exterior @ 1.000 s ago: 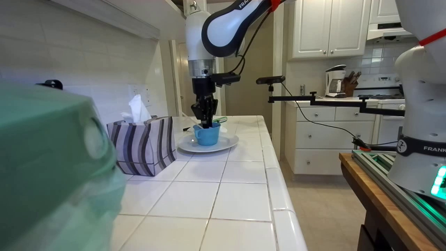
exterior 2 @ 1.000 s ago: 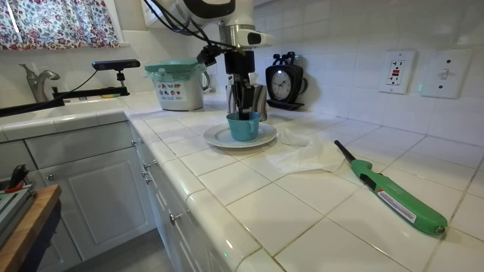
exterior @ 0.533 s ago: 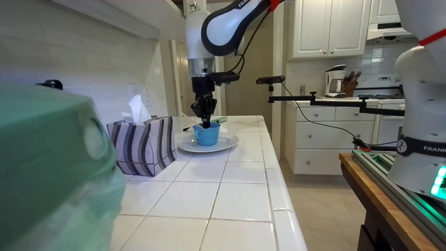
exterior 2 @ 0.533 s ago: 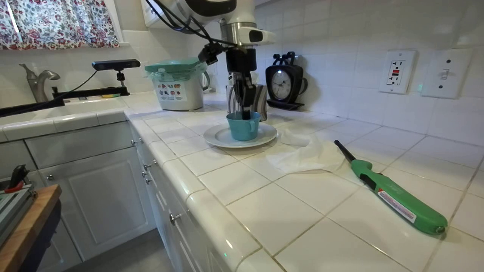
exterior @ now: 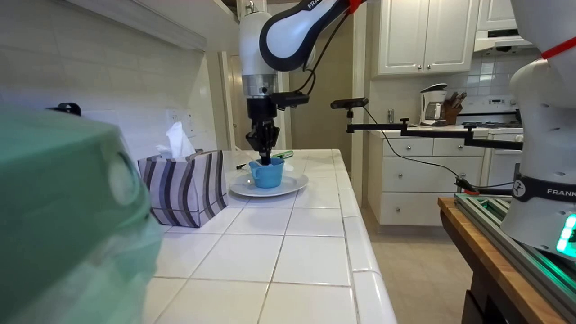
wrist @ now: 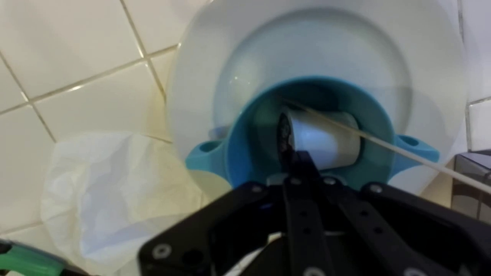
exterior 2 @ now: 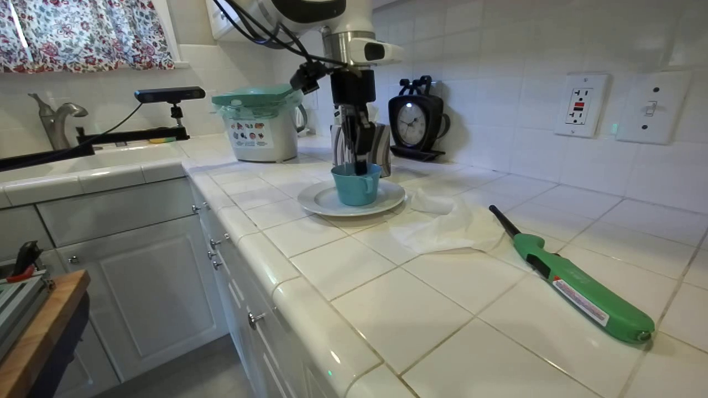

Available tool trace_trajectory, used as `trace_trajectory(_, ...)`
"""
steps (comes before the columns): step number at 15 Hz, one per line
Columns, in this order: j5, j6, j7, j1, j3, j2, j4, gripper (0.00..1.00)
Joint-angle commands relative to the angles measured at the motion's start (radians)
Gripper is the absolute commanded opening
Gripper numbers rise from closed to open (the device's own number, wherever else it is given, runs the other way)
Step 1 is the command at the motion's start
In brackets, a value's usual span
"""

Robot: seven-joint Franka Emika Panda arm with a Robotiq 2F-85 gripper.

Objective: Remove the white object from the blue cup

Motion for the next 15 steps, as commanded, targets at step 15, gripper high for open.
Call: trace_trajectory(15,-0.073,0.08,0.022,0.009,-0.023,-0.1,-0.005,0.0)
